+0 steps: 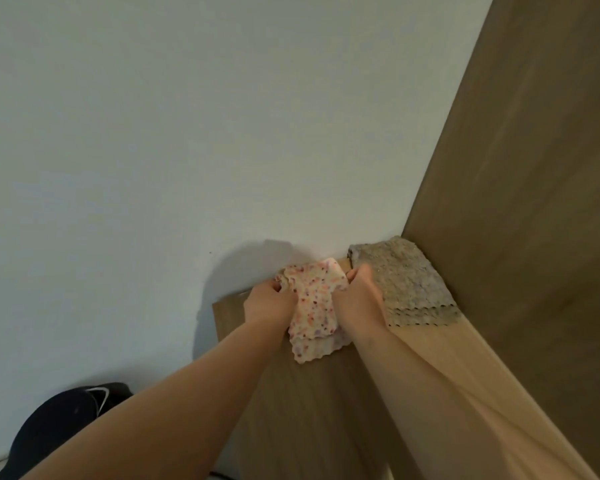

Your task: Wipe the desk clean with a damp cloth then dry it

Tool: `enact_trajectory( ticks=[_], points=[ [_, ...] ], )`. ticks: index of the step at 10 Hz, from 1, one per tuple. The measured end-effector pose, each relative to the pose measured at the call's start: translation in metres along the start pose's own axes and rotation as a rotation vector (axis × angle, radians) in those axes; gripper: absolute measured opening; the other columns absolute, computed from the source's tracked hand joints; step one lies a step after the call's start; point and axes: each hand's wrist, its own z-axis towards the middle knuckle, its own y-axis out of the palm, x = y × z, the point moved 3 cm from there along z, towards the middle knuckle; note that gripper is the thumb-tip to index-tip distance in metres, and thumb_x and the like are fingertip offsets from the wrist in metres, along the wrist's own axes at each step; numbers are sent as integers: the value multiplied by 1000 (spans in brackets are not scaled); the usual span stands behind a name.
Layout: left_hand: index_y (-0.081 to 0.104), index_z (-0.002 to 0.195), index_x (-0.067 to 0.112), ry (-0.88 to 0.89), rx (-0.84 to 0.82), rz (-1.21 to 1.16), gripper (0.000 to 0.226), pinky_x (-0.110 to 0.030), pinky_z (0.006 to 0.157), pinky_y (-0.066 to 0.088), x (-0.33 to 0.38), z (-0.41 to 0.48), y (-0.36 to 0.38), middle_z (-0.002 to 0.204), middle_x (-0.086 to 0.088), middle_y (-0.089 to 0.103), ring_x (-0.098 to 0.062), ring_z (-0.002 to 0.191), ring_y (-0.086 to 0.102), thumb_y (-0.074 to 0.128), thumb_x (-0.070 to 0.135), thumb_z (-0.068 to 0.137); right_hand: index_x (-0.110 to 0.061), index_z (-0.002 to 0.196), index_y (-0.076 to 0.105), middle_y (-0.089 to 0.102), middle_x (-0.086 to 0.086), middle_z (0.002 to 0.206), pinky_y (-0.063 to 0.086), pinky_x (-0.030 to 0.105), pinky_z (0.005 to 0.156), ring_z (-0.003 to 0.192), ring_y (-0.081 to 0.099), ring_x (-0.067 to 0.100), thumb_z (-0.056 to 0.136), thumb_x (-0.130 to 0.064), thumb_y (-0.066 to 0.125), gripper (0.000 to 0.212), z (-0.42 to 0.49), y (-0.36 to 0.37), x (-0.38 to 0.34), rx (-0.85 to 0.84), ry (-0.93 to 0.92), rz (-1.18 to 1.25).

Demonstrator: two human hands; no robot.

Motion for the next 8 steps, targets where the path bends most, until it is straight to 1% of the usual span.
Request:
enact_trajectory(
  ticks=[1,2,3,4,5,6,7,8],
  points=[
    [49,76,17,15,35,21,14,-24,57,40,-2,-5,-2,76,3,53,-12,66,48,57,16,87,-18,117,38,49,-3,81,32,28,50,63,47,11,88,-5,44,33,-1,-1,0,27,-34,-89],
    [47,91,19,84,53,115,9,-23,62,35,-2,-13,0,81,8,49,-7,68,45,56,18,89,-21,123,38,56,-2,99,46,33,64,80,56,16,86,-12,52,40,-6,-3,0,44,-71,-160],
    [47,92,17,107,54,163,10,-24,64,38,0,-15,3,87,4,53,-8,70,46,55,17,88,-24,127,37,53,-2,113,45,33,70,88,50,14,88,-13,50,42,-13,-3,0,27,-139,-254],
    [51,99,14,106,66,230,18,-36,79,47,-6,-10,7,106,-6,58,-23,92,56,57,21,84,-22,125,38,52,0,115,47,34,70,88,49,15,89,-13,46,38,-13,-1,2,45,-181,-367],
    [52,102,14,108,86,274,26,-37,84,47,-10,-8,8,110,-8,58,-26,99,56,62,26,82,-21,125,38,50,2,115,40,30,64,91,50,18,92,-15,43,34,-14,3,2,75,-207,-463],
    [54,109,11,120,81,317,34,-38,89,46,-13,-7,8,114,-9,58,-27,102,56,63,31,83,-20,128,37,48,4,121,40,30,65,98,52,21,95,-19,42,33,-16,8,6,100,-237,-547],
    [49,122,7,160,65,429,44,-41,97,42,-6,-15,7,121,-12,55,-28,111,51,57,34,88,-22,133,35,42,4,132,45,34,82,111,47,22,94,-26,45,41,-21,6,3,57,-229,-560],
    [33,137,6,205,69,491,62,-38,105,29,-11,-33,-5,136,-13,42,-29,126,37,58,32,87,-30,141,26,20,-1,151,35,41,102,131,30,22,91,-32,49,56,-40,-6,2,36,-279,-468]
  ],
)
